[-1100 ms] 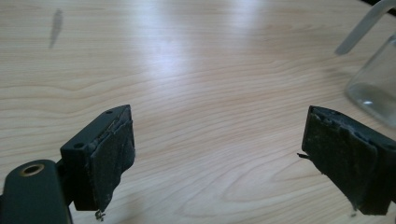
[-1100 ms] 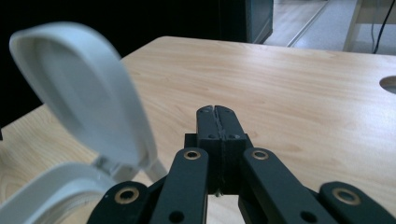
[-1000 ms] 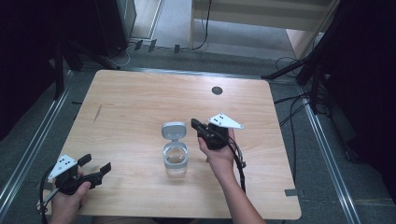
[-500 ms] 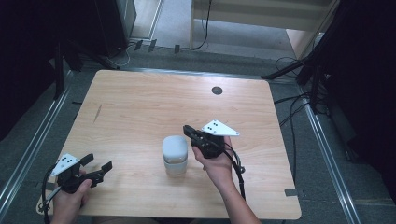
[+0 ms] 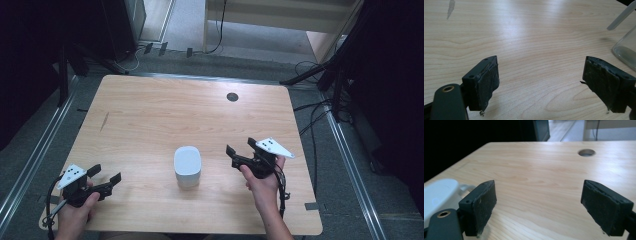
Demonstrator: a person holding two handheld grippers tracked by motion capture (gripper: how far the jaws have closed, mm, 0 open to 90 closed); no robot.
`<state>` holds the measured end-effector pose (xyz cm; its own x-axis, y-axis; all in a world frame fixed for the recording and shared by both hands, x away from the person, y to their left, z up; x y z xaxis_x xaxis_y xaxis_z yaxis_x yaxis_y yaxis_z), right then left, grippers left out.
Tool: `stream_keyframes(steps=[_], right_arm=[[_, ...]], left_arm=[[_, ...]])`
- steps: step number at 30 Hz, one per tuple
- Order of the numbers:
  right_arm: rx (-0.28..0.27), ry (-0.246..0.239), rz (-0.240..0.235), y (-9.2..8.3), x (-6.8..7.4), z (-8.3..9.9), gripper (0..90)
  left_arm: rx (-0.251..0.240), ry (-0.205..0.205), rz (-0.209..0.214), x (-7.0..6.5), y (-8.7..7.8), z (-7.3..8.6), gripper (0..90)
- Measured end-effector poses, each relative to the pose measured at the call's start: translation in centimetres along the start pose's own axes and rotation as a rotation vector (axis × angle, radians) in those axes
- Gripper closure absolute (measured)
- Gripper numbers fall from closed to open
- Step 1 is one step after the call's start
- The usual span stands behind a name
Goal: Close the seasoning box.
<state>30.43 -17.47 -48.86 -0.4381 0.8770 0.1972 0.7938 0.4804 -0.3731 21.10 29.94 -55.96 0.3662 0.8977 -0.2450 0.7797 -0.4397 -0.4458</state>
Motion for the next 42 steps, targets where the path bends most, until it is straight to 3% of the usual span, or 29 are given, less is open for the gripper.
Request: stream_keyframes(steps=[13,24,42], right_arm=[[0.029,0.030,0.091,-3.6,-5.1,3.8,14.1],[0.066,0.041,0.158,-6.9,-7.7,6.4,14.1],[0.074,0.109,0.265,-11.6,-12.1,9.3,14.5]], left_arm=[[0.000,0.005,-0.003,-0.1,0.1,0.0,13.8],[0.002,0.018,-0.005,-0.2,0.1,0.1,13.8],[-0.001,0.026,-0.018,-0.4,0.1,0.1,14.2]])
Point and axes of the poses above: each handheld gripper's, and its own axes: y roughly forward along the jaws, z roughly out of its underside, x roughly to its left, the point moved 2 cm from there along y, roughly forward along the jaws, and after that the axes turned 4 degrees about z, right-handed, at the moved point
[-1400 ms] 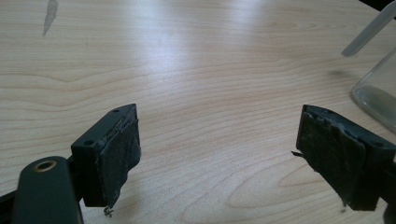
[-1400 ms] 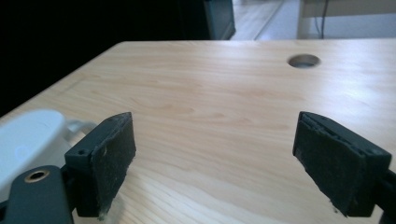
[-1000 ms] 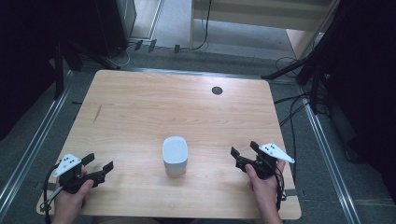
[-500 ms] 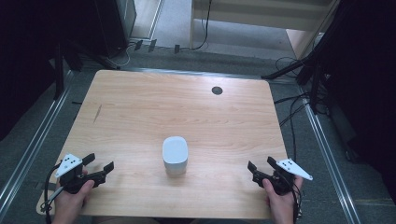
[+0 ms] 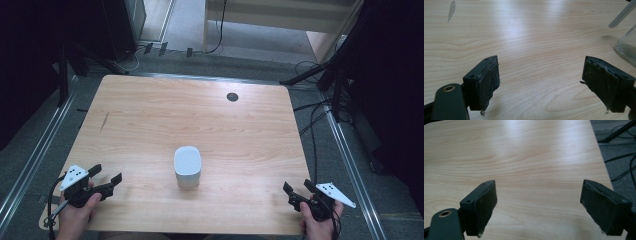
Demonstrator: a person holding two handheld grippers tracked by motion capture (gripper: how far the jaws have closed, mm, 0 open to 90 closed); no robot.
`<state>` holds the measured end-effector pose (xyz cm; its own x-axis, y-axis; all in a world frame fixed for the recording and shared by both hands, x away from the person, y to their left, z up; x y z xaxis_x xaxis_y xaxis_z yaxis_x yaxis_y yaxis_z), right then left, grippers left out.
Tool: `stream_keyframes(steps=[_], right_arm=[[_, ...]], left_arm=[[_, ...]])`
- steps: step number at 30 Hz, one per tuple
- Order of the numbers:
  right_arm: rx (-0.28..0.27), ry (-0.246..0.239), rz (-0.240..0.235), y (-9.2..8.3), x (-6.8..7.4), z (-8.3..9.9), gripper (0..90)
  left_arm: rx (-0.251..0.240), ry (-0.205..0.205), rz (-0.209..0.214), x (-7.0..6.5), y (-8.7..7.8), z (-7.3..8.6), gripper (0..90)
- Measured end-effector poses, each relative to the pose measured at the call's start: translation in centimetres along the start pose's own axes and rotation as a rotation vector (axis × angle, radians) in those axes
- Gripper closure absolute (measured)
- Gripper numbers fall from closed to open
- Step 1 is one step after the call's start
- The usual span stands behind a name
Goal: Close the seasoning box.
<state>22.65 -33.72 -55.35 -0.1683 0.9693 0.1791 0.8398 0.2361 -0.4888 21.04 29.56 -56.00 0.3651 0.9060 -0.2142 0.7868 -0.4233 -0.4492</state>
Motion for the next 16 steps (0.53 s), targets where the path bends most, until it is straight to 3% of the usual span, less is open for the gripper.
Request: stream_keyframes(steps=[4,16], right_arm=[[-0.011,0.032,0.014,-0.37,-0.56,0.50,15.0],[-0.012,0.031,0.041,-0.36,-0.42,0.54,15.3]], left_arm=[[0.004,0.005,-0.001,0.00,0.00,-0.01,14.3],[-0.001,-0.015,-0.011,0.17,0.05,-0.10,14.4]])
Point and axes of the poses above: each handheld gripper's, and its own axes: y roughly forward along the jaws, z roughly out of its underside, x roughly to its left, the point moved 2 cm from there along y, roughly forward along the jaws, and after that the axes turned 4 degrees about z, right-handed, at the moved point
